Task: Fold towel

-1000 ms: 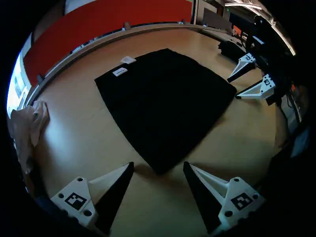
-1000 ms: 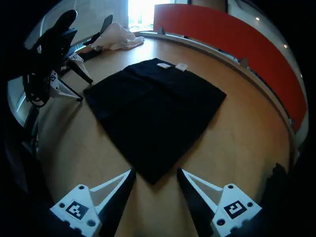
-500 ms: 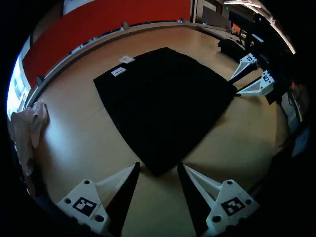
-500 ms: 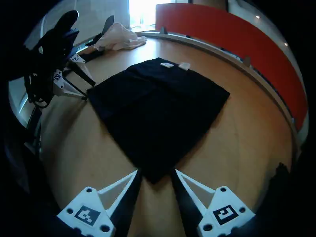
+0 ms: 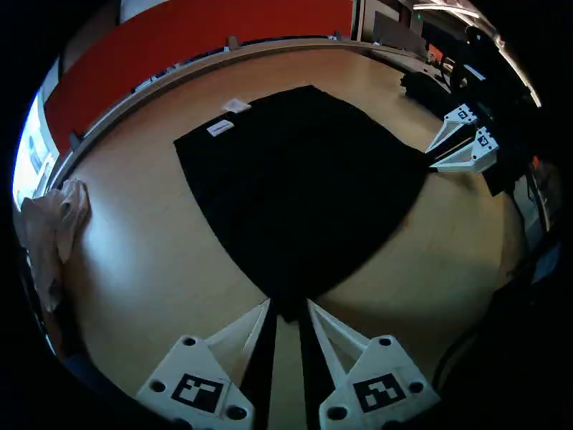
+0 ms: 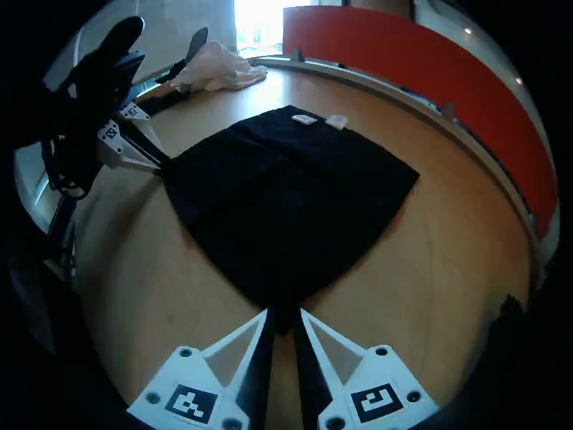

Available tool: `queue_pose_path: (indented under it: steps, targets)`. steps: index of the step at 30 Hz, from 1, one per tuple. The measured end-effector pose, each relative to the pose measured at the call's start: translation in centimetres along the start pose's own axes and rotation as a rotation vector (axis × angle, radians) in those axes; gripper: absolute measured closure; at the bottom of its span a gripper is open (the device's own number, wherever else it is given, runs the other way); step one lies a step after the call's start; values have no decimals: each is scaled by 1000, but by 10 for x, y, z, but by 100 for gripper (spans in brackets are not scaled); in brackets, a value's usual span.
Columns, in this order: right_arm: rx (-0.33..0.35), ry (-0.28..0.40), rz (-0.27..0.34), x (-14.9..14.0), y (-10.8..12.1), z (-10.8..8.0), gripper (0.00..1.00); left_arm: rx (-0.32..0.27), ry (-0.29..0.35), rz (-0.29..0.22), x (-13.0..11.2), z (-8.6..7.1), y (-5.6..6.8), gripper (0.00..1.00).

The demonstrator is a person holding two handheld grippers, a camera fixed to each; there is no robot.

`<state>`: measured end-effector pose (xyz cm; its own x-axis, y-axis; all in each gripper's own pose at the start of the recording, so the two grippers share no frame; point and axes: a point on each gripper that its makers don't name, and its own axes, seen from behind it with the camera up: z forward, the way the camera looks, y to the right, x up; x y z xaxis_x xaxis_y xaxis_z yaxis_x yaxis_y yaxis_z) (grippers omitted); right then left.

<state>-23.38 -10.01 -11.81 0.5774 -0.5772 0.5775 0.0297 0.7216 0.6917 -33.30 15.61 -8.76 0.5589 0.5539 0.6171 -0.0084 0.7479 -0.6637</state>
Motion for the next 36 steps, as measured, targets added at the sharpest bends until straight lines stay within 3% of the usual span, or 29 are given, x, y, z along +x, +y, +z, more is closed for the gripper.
queue_pose_path:
  steps: [9, 15, 23, 36]
  targets:
    - [-9, 10, 24, 1, 3, -6, 86, 2, -3, -25, 1, -2, 4, 85]
    - [-20, 36, 28, 9, 6, -17, 86, 0, 14, -44, 8, -12, 8, 85]
    - [-31, 78, 25, 25, 6, -42, 86, 8, 57, -99, 23, -42, 9, 85]
    - [-30, 106, -13, 48, -3, -89, 86, 16, 102, -148, 46, -96, 13, 86]
